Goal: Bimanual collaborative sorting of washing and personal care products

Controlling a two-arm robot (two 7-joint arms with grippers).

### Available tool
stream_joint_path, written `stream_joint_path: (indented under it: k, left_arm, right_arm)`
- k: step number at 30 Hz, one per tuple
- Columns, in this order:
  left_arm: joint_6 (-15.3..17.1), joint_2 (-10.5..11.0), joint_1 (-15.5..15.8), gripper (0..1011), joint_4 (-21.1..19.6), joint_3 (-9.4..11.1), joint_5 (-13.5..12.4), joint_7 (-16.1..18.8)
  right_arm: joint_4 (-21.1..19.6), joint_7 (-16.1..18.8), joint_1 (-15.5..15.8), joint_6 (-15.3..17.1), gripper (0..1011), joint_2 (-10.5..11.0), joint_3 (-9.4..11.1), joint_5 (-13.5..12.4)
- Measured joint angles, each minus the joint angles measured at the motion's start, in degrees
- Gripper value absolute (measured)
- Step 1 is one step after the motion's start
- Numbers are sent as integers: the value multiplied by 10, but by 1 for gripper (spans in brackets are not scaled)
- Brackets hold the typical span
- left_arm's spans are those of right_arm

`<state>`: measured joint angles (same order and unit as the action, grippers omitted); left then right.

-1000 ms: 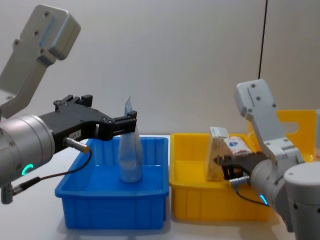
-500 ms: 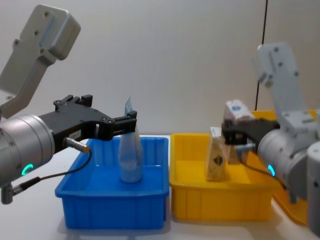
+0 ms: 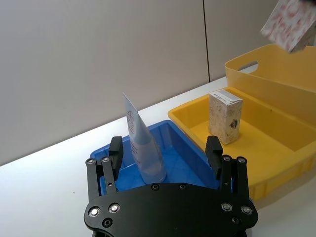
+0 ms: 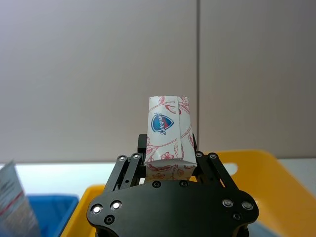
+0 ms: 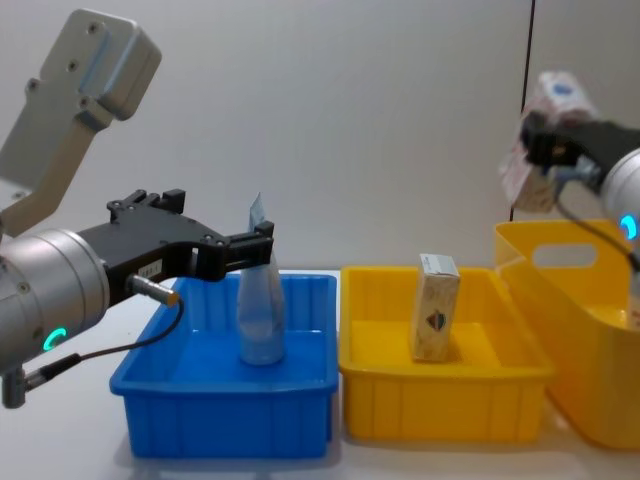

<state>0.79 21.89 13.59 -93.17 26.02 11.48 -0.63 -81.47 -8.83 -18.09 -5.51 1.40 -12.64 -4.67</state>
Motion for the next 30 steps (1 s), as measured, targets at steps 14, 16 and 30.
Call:
stream_joint_path:
  k: [14,16,30]
  left_arm:
    - [0,0,0,1001,0,0,0,0]
    - [0,0,0,1001,0,0,0,0]
    - [0,0,0,1001,0,0,0,0]
  right_arm:
    - [-51,-31,13,-18,389,13,72,-10]
    - [-54,-37,14,-18,389,15,79,-9]
    - [-68,-74,33,31,389,37,130,21]
